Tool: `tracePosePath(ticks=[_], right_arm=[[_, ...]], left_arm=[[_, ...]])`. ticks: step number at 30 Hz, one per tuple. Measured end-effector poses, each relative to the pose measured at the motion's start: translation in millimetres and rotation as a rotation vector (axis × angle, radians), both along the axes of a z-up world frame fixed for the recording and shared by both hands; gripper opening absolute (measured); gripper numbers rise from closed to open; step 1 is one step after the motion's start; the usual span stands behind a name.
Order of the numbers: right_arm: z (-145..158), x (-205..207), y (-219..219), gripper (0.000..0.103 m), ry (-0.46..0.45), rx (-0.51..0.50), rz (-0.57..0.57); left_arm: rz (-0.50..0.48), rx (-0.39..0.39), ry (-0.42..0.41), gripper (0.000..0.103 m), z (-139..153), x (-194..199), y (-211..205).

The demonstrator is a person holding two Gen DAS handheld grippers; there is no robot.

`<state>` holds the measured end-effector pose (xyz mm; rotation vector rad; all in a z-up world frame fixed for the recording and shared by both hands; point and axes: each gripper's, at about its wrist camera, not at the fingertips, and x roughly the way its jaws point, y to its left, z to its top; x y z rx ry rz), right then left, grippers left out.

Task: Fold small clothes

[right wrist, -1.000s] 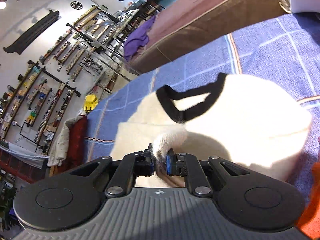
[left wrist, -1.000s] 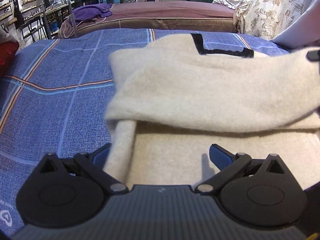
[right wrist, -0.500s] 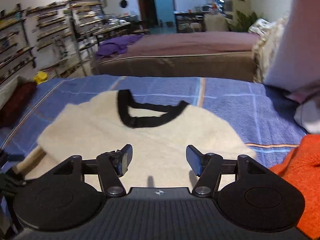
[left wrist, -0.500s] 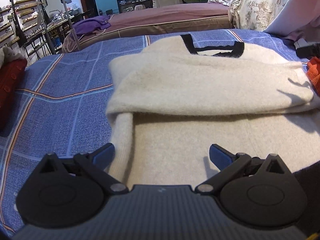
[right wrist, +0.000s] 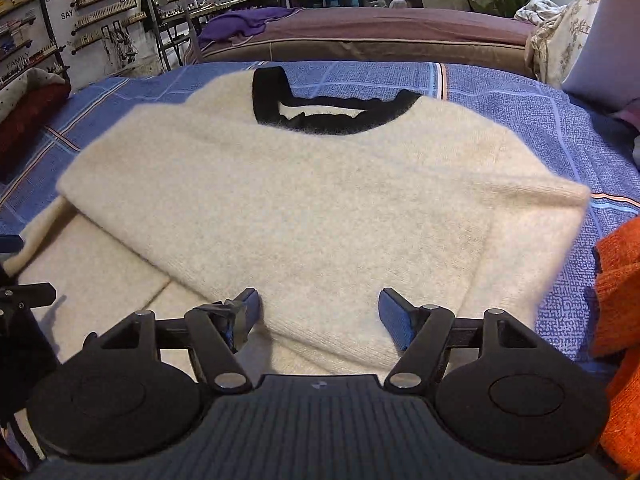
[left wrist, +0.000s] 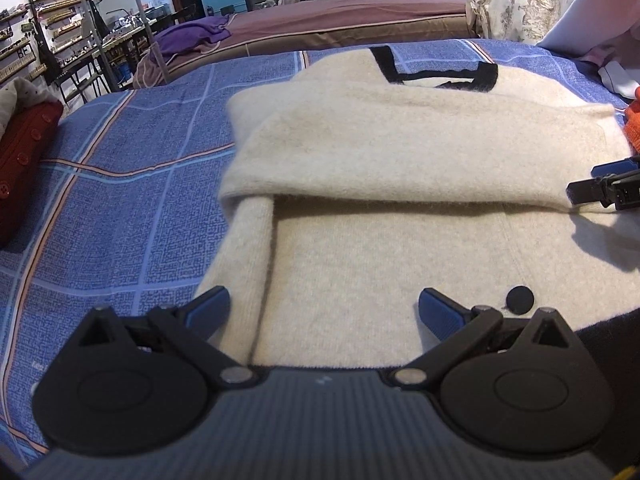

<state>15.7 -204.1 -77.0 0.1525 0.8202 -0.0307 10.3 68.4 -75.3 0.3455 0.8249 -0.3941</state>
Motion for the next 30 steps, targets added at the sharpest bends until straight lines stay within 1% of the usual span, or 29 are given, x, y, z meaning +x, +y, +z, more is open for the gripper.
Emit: tracePosePath(ticks=[4,6,10,12,15,18,20,24,26,28,30], right_arm=[[13.9,-20.0,5.1,0.103,-0.033,0.043,-0.054],[24.7,-33.7,6.3,0.103,-0.058,0.071,-0.06],[42.1,-61.6,12.3,0.103,-0.072,0.063,-0.045],[45.5,-75.2,12.2,0.103,-0.065,0.064,-0.049],[44.2,-96.1,5.8,0.103,-0.053,0.092,-0.064],[40.5,-119.8,-0.7,0.103,-0.058,0.103,-0.078],[38.5,-133.4,-2.8,0.103,-0.059,0.092,-0.08],[30.5,-156.5,-9.2,0.103,-0.029,0.111,-0.104],[27.4,-165.5,-14.3,0.103,-0.027,0.129,-0.141],[25.8,-173.8,-19.1,0.103,-0.029,0.139,-0.185],[24.2,-180.0,-24.1,0.103,-0.035,0.158,-0.212]], left_arm=[[-0.016,-0.003,-0.013,0.103,8.5,-6.2,0.0],[-0.019,-0.004,-0.006,0.103,13.6,-9.5,-0.1],[-0.029,-0.048,0.0,0.103,25.4,-18.8,2.8],[-0.047,-0.044,-0.003,0.103,28.6,-24.4,4.7],[-0.064,-0.013,-0.022,0.103,29.0,-32.5,12.6],[-0.058,0.006,-0.01,0.103,27.9,-37.2,31.3],[-0.034,-0.006,0.015,0.103,28.4,-38.4,47.5],[-0.009,-0.084,0.051,0.103,30.1,-41.1,86.1],[0.009,-0.071,0.079,0.103,25.9,-40.6,100.8],[0.021,-0.055,0.091,0.103,22.0,-39.8,109.8],[0.022,-0.077,0.106,0.103,18.7,-38.1,117.7]])
